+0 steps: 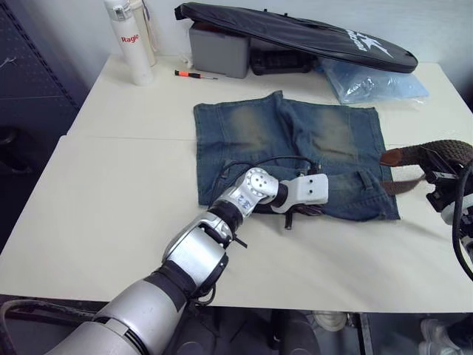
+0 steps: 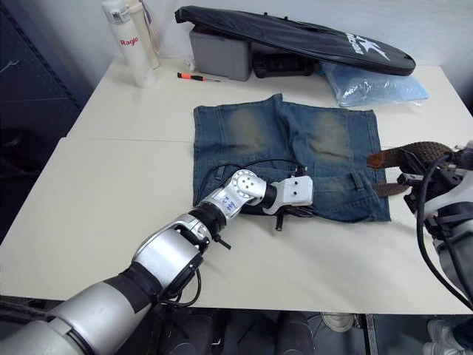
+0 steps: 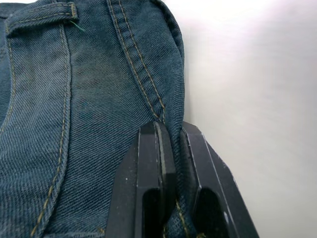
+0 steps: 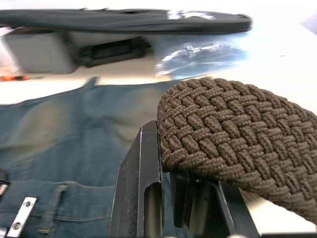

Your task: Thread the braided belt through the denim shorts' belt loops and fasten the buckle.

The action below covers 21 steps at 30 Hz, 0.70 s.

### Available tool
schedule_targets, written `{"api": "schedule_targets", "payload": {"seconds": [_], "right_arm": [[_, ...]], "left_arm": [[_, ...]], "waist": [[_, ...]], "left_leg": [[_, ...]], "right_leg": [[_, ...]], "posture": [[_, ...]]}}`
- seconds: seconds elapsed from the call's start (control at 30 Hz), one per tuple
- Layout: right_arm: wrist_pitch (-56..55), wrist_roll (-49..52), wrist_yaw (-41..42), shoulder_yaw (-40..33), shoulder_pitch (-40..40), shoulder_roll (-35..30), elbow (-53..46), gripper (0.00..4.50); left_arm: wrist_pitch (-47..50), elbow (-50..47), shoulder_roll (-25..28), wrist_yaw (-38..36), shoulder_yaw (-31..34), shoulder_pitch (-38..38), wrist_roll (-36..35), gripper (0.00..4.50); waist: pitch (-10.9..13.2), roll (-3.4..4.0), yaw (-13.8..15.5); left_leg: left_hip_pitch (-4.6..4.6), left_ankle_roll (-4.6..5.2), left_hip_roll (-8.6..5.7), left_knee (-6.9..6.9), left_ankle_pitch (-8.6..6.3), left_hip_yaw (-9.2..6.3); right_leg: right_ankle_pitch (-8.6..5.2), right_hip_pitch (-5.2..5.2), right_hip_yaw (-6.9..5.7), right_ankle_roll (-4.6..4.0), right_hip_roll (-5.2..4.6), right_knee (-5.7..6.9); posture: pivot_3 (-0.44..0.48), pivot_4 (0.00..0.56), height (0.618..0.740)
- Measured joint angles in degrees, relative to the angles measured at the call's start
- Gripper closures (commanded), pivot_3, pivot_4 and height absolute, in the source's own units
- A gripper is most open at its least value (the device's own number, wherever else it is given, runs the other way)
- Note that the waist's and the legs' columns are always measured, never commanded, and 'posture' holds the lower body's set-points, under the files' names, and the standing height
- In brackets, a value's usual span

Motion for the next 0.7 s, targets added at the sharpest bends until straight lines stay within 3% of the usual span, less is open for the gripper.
{"api": "schedule_targets", "payload": {"seconds": [0.13,0.27,0.43,0.57,0.67,0.7], "right_arm": [[2.03,3.62,2.78,0.12,0.13,-1.99,0.07,4.5],[3.31,8.29,4.33,0.25,0.85,-2.64,-0.05,4.5],[3.37,12.28,4.13,2.53,0.66,-2.65,-0.27,4.5],[3.33,13.09,3.44,4.13,0.49,-2.65,-0.31,4.5],[3.33,13.85,2.75,4.66,0.8,-2.65,-0.51,4.5],[3.31,14.25,2.52,4.62,1.22,-2.73,-0.72,4.5]], "left_arm": [[-0.97,-5.53,5.89,-13.84,1.44,3.59,-3.85,4.48],[2.1,-16.57,15.5,-30.15,1.6,9.43,-9.07,4.48],[2.88,-25.81,22.97,-30.2,-2.14,13.83,-12.74,4.48],[4.19,-26.89,23.29,-30.13,-2.36,14.11,-12.91,4.48],[7.54,-27.47,23.06,-30.12,-2.25,14.09,-13.11,3.14],[8.64,-27.84,23.04,-30.13,-2.24,14.09,-13.25,2.89]], "waist": [[-0.01,0.02,-0.64],[-0.02,0.03,-1.63],[-0.02,0.03,-1.52],[-0.02,0.02,-1.37],[-0.02,0.02,-1.37],[-0.02,0.02,-1.36]], "left_leg": [[0.07,-0.01,0.07,0.01,0.0,0.05],[0.09,-0.03,0.2,0.01,0.01,0.09],[0.1,-0.03,0.2,0.16,0.02,0.11],[0.1,-0.03,0.19,0.25,0.01,0.14],[0.1,-0.02,0.19,0.25,0.01,0.15],[0.1,-0.02,0.19,0.25,0.01,0.15]], "right_leg": [[0.01,0.0,0.06,-0.01,0.07,0.05],[0.02,0.0,0.11,-0.04,0.18,0.07],[0.04,0.02,0.2,-0.06,0.18,0.18],[0.07,0.02,0.24,-0.05,0.18,0.22],[0.08,0.02,0.25,-0.04,0.18,0.22],[0.08,0.02,0.25,-0.04,0.18,0.23]], "posture": [[0.0,0.15,0.74],[0.0,0.15,0.74],[0.0,0.15,0.74],[0.0,0.15,0.74],[0.0,0.15,0.74],[0.0,0.15,0.74]]}}
